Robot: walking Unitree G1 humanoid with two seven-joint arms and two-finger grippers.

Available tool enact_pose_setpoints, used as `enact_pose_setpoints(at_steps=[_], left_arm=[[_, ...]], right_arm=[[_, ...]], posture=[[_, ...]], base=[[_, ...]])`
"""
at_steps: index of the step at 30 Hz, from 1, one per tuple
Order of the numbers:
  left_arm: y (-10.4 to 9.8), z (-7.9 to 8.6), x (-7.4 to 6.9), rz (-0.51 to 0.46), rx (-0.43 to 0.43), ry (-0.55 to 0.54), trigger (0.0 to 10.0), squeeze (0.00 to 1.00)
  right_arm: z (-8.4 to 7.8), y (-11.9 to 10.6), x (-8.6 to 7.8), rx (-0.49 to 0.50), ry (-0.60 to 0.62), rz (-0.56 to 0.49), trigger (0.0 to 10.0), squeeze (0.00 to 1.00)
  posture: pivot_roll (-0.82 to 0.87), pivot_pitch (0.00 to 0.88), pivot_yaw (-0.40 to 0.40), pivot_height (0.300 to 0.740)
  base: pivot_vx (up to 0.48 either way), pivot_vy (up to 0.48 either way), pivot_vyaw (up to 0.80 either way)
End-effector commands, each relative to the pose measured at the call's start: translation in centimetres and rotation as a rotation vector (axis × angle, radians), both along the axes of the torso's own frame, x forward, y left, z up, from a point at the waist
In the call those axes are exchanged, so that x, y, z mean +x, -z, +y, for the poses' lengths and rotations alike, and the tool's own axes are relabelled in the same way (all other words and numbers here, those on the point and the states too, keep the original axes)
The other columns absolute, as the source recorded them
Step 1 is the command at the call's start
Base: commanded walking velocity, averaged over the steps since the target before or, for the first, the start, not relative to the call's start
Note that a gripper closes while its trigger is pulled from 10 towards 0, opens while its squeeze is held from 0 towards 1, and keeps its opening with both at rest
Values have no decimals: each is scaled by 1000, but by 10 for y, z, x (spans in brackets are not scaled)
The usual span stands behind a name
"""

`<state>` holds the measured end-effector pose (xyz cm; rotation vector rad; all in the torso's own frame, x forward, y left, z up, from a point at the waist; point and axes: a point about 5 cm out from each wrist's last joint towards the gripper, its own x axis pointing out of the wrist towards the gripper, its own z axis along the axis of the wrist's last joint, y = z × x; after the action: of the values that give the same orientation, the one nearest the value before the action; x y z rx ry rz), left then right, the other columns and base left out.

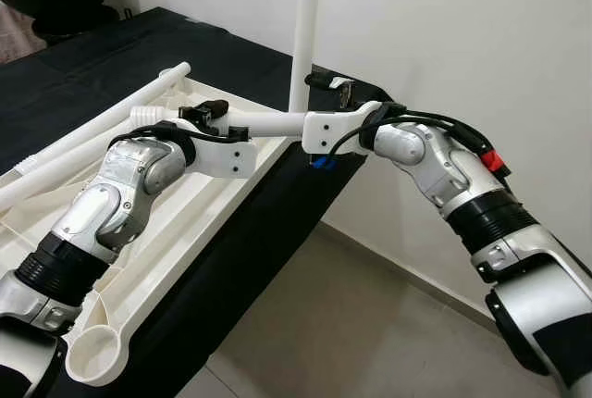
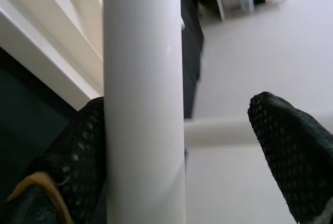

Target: Building children table

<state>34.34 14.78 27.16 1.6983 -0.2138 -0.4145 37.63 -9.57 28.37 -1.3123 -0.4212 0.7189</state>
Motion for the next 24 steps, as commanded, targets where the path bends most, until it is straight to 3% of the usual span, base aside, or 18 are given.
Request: enact_pose_setpoints(at_steps=[1,8,12,14,21,24], left_arm=[[28,4,-1,119,88,-17,10000,0],[21,19,5,111,78,-78,10000,0],[20,23,6,117,57,-99,10000,0],[21,24,6,120,51,-104,10000,0],[22,25,6,129,24,-114,10000,0],[18,27,6,120,4,-132,10000,0]], right_arm=[[13,-28,-14,92,-131,-67,10000,0],[15,-44,-24,218,-217,-59,10000,0],[17,-65,-36,370,-323,-93,10000,0],[16,-69,-38,396,-342,-101,10000,0],[9,-86,-39,520,-337,-140,10000,0],[5,-93,-39,622,-350,-104,10000,0]], posture=[[32,111,-65,740],[32,112,-65,740],[32,114,-65,740],[31,114,-65,740],[31,117,-66,740],[31,118,-68,740]], base=[[0,0,0],[0,0,0],[0,0,0],[0,0,0],[0,0,0],[0,0,0]])
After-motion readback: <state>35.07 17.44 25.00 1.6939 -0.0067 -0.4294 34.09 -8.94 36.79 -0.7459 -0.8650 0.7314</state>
